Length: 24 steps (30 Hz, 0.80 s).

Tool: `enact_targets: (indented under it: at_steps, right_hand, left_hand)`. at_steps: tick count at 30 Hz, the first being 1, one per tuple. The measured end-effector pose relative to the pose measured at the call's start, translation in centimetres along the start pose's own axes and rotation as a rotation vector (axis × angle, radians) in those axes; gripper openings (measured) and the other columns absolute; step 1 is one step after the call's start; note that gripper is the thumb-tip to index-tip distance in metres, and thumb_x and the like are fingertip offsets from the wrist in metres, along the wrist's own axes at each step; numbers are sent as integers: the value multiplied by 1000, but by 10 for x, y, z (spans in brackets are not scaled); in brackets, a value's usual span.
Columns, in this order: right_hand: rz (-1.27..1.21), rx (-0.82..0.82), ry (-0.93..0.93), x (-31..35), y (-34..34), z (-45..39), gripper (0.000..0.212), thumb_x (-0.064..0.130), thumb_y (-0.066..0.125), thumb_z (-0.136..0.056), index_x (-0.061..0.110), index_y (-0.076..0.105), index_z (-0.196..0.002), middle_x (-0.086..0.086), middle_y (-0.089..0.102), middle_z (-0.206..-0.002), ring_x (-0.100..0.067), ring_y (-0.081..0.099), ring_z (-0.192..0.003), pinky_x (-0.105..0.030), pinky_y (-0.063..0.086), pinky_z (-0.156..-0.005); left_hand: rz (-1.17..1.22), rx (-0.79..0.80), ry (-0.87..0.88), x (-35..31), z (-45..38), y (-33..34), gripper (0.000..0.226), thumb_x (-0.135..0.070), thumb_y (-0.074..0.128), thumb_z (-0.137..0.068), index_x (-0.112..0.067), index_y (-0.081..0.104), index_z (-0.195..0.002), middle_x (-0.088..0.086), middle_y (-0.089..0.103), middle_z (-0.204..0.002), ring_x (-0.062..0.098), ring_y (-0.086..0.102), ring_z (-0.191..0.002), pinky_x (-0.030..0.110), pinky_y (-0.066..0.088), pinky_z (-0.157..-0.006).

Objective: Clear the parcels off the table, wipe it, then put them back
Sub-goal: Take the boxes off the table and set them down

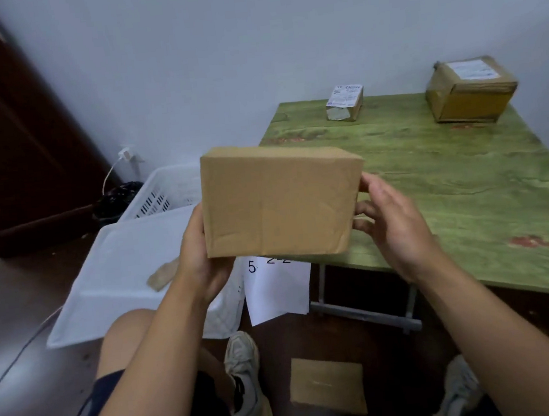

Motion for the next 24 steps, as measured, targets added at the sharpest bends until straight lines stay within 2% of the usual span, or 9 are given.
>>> enact_targets:
  at_steps: [4, 6, 8, 9, 12, 15, 18, 21, 24]
  right_hand:
    - [-55, 90, 7, -5, 22, 21, 54, 65, 68, -72, 29, 71, -114, 3, 69, -116, -14, 64, -90, -28, 52, -78]
    - [-49, 95, 36, -12, 30, 30, 36, 47, 69, -82, 24, 73, -109, -2, 72, -109, -16, 67, -85, -27, 53, -75]
    - [-33, 111, 59, -17, 39, 38, 23, 28, 58, -88, 21, 74, -102, -4, 74, -101, -17, 69, -79, -26, 54, -71]
    - [-24, 125, 72, -19, 44, 43, 22, 27, 56, -89, 19, 74, -100, -4, 74, -99, -18, 70, -76, -26, 54, -70]
    - [3, 168, 143, -33, 58, 57, 32, 47, 56, -90, 20, 68, -101, -8, 69, -104, -21, 71, -74, -29, 56, -68]
    - [76, 207, 285, -62, 68, 70, 52, 74, 51, -80, 31, 67, -105, -9, 62, -115, -24, 71, -72, -33, 58, -68]
    - [208, 209, 446, -99, 69, 86, 35, 60, 32, -95, 39, 58, -107, -10, 61, -116, -19, 71, -72, -37, 59, -74]
    - [311, 178, 590, -140, 59, 99, 32, 53, 30, -100, 38, 58, -107, -6, 66, -111, -23, 72, -82, -43, 59, -81]
    - [386, 142, 698, -174, 46, 110, 30, 52, 34, -100, 34, 57, -108, -6, 68, -105, -22, 70, -86, -41, 58, -81]
  left_hand:
    - [92, 14, 30, -2, 25, -28, 31, -30, 45, -90, -21, 74, -85, -1, 65, -86, 19, 58, -86, 34, 46, -81]
    - [108, 11, 55, -2, 39, -42, 29, -32, 46, -89, -20, 73, -86, -1, 64, -86, 19, 56, -86, 35, 44, -82]
    - [130, -25, 57, 2, 53, -59, 37, -29, 40, -95, -21, 74, -84, -2, 65, -84, 18, 60, -83, 34, 47, -79]
    - [146, -41, 46, 6, 60, -67, 43, -28, 36, -99, -22, 75, -82, -3, 67, -81, 17, 62, -79, 33, 51, -75]
    - [165, -114, 2, 24, 77, -97, 54, -29, 29, -103, -22, 76, -77, -4, 70, -75, 15, 67, -72, 28, 57, -67]
    - [95, -173, -24, 42, 93, -124, 43, -34, 41, -97, -20, 78, -82, 0, 72, -80, 19, 69, -77, 32, 56, -72]
    - [18, -206, -89, 67, 102, -145, 31, -36, 55, -82, -16, 78, -80, 4, 71, -77, 19, 67, -74, 30, 55, -68]
    - [0, -277, -219, 110, 110, -168, 37, -31, 46, -93, -11, 76, -86, 9, 70, -81, 25, 65, -80, 36, 52, -75]
    - [-69, -360, -322, 151, 115, -187, 39, -31, 42, -100, -11, 75, -93, 9, 72, -88, 24, 66, -85, 39, 51, -81]
Point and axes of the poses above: each hand's wrist, its own z-axis away from the middle knuckle, its own y-axis out of the palm, x = y × z, the point moved 9 cm from there along -z, towards the middle knuckle
